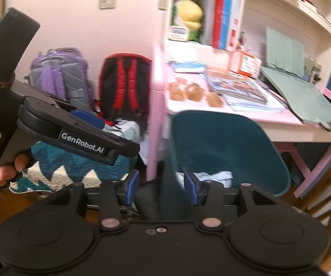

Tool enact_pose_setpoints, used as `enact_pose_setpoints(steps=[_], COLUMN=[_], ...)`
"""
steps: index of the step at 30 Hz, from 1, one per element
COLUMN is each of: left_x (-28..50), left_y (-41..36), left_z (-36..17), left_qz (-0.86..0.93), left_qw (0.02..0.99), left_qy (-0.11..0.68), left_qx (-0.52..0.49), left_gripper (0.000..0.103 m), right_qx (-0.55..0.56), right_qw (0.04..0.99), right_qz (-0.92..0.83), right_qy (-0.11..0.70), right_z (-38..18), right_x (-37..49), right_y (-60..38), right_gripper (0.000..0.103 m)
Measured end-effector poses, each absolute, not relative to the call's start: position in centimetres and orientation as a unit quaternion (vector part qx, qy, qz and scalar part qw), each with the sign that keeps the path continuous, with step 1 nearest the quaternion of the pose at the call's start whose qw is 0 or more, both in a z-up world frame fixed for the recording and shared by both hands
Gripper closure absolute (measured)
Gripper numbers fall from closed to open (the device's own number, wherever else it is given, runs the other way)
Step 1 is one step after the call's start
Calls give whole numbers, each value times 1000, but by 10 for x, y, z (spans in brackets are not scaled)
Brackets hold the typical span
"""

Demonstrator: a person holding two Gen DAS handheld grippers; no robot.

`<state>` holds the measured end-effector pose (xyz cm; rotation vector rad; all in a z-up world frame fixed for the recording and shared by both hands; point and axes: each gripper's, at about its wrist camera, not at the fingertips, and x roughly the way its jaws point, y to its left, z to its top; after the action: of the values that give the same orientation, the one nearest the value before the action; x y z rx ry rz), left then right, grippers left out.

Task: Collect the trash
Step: 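Move both tools back down toward the trash on the floor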

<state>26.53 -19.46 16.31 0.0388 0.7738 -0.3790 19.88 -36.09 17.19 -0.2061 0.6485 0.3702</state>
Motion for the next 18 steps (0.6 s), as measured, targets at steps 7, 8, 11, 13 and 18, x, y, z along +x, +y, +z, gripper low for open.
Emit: enact_pose_setpoints(steps=[7,8,11,13,18], left_x=[234,230,220,213,197], left_y=[-121,-110,-76,-53,-2], left_z=[151,148,136,126,93], left_qz=[-149,-142,-125,-115,-88], left_qw=[916,917,918,919,921], left_qy=[372,372,375,377,379], left_qx=[2,0,-11,-20,-31], left_gripper=[21,21,21,20,16], right_qx=[-98,-97,-99,-102,-99], right_qw=[916,913,901,893,870], right_qz=[228,236,261,276,315], right_qy=[315,318,331,340,367], right_z=[167,165,153,143,110], right_x=[191,191,193,194,199], right_y=[-307,-299,-272,-254,-209], right_gripper=[57,57,56,55,54])
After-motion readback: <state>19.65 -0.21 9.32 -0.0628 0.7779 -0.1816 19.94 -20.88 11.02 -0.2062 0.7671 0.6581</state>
